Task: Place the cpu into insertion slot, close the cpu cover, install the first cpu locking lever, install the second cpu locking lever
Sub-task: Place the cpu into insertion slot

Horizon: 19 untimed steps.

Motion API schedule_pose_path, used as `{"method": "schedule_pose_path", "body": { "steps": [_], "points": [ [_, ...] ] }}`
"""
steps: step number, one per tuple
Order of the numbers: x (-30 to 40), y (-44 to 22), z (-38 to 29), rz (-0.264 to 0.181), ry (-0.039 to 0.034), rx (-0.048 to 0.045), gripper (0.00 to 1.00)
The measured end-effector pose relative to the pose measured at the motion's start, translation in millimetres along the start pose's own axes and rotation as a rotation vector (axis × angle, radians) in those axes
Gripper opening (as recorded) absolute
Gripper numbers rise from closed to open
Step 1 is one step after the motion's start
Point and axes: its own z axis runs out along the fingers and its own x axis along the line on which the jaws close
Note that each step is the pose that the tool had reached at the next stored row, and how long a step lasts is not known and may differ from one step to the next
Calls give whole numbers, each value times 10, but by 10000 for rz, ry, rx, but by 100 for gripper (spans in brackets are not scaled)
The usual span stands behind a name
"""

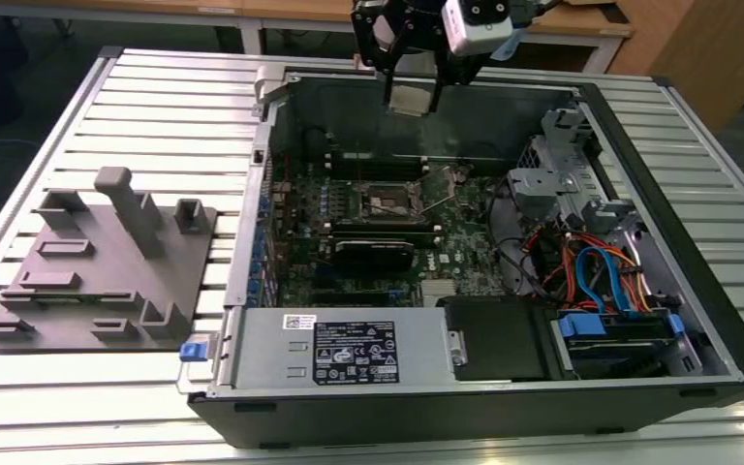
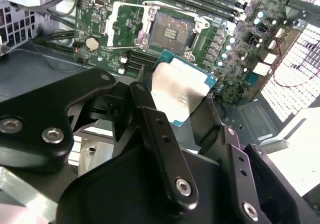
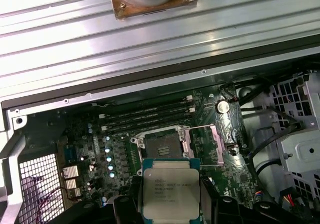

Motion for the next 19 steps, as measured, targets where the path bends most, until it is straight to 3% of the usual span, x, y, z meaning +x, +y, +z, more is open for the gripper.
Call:
{"method": "schedule_pose_path", "body": {
  "steps": [19],
  "points": [
    [0, -1, 3, 372, -33, -7, 54]
  ]
}}
